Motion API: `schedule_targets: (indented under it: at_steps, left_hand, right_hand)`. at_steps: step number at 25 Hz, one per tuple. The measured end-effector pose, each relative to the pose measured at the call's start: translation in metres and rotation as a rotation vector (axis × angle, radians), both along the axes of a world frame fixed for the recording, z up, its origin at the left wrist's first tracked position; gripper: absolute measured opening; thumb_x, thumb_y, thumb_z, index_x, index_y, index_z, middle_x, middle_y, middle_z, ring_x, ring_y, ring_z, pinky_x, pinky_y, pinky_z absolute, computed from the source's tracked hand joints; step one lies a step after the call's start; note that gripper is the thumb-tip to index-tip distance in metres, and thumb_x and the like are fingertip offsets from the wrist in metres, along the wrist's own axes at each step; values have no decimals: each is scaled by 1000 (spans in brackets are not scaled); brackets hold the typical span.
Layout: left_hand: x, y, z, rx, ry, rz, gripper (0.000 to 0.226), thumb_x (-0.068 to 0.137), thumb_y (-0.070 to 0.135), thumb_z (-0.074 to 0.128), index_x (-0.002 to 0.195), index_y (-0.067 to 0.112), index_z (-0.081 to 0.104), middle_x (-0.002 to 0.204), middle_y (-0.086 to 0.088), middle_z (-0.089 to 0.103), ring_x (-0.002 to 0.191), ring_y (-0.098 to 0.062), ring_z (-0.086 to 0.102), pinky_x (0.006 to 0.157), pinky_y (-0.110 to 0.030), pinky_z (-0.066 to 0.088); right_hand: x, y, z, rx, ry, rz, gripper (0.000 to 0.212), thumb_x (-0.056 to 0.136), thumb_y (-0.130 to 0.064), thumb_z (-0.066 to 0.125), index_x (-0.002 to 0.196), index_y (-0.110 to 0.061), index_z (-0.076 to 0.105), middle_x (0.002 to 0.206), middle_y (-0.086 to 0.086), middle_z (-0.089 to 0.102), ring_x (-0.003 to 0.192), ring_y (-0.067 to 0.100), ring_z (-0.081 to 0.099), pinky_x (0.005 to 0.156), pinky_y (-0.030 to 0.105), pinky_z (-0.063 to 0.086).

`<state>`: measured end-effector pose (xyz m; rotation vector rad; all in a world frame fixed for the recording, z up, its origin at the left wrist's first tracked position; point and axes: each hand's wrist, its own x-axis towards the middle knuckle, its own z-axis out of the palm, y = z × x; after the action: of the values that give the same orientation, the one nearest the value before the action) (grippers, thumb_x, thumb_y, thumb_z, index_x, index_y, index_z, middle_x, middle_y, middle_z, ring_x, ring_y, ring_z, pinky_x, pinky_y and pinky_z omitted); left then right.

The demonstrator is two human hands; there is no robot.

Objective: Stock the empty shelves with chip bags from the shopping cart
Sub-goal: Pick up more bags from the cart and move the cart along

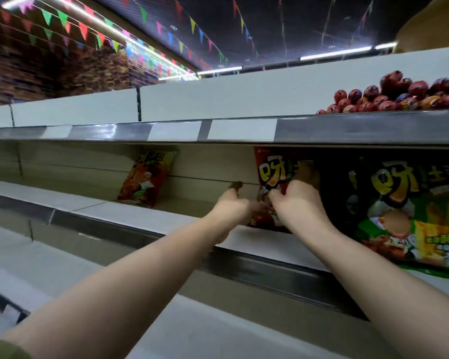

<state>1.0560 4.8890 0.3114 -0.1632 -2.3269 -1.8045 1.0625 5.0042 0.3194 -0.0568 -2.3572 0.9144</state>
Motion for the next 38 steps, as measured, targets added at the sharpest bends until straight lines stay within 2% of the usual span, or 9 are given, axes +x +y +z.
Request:
schedule_targets:
  at_steps: [4, 8, 11, 18, 21, 25, 28, 35, 38]
  left_hand:
    - [59, -32, -24, 24, 79, 174, 63, 83, 20, 65, 138, 14, 37, 135, -8, 50, 122, -25, 51, 105, -40, 42]
    - [140, -69, -55, 45, 75, 397, 52, 83, 16, 66, 131, 17, 45, 123, -4, 57, 111, -18, 56, 99, -40, 47]
    - [206, -94, -80, 44, 39, 562, 48, 87, 14, 64, 131, 17, 44, 125, -3, 55, 111, -15, 56, 99, -38, 48]
    - [317, -128, -117, 68, 17, 815, 42, 87, 5, 61, 126, 14, 46, 107, 5, 54, 89, -5, 56, 85, -25, 49]
    - [354, -135, -134, 76, -2, 859, 42, 88, 4, 61, 124, 17, 46, 114, 0, 52, 91, -8, 55, 81, -24, 49]
    - [404, -143, -168, 45, -22, 889, 38, 87, 1, 61, 115, 21, 45, 107, 7, 53, 89, -2, 55, 72, -10, 49]
    - [435, -139, -195, 33, -57, 956, 39, 87, 0, 61, 116, 21, 46, 102, 13, 53, 86, 0, 55, 69, -7, 46]
    - [476, -86, -242, 22, -187, 1140, 40, 88, 3, 60, 120, 20, 44, 106, 7, 53, 95, -9, 55, 81, -18, 47]
    - [477, -59, -264, 18, -246, 1222, 45, 88, 6, 61, 129, 13, 43, 117, -2, 51, 99, -12, 55, 85, -23, 47]
  right_hand:
    - [69, -44, -4, -56, 272, 393, 56, 89, -19, 53, 138, -10, 28, 141, 8, 30, 124, 19, 36, 92, 20, 30]
    - [110, -87, -31, -173, 223, 719, 56, 91, -18, 53, 140, -19, 26, 144, -3, 29, 108, -5, 26, 82, 3, 24]
    - [145, -125, -60, -223, 162, 918, 54, 91, -18, 54, 139, -20, 28, 142, -3, 32, 111, -5, 28, 86, 11, 28]
    - [225, -177, -102, -260, 109, 1196, 48, 89, -9, 54, 132, -13, 35, 131, 4, 41, 111, 1, 38, 75, -9, 26]
    - [247, -186, -120, -264, 67, 1264, 45, 89, -9, 54, 130, -12, 36, 126, 3, 43, 107, 3, 42, 81, -3, 33]
    - [276, -197, -159, -228, -68, 1317, 43, 89, -9, 54, 129, -13, 38, 124, -1, 44, 106, 6, 49, 95, 29, 43]
    - [298, -198, -191, -185, -143, 1393, 42, 89, -8, 55, 129, -10, 39, 125, 3, 46, 104, 6, 51, 86, 10, 40]
    - [322, -175, -246, -107, -278, 1611, 47, 88, -6, 55, 131, -11, 37, 126, 5, 45, 100, 11, 55, 88, 28, 47]
    - [321, -156, -266, -24, -292, 1658, 48, 88, -7, 55, 132, -11, 36, 125, 4, 44, 95, 8, 53, 81, 20, 45]
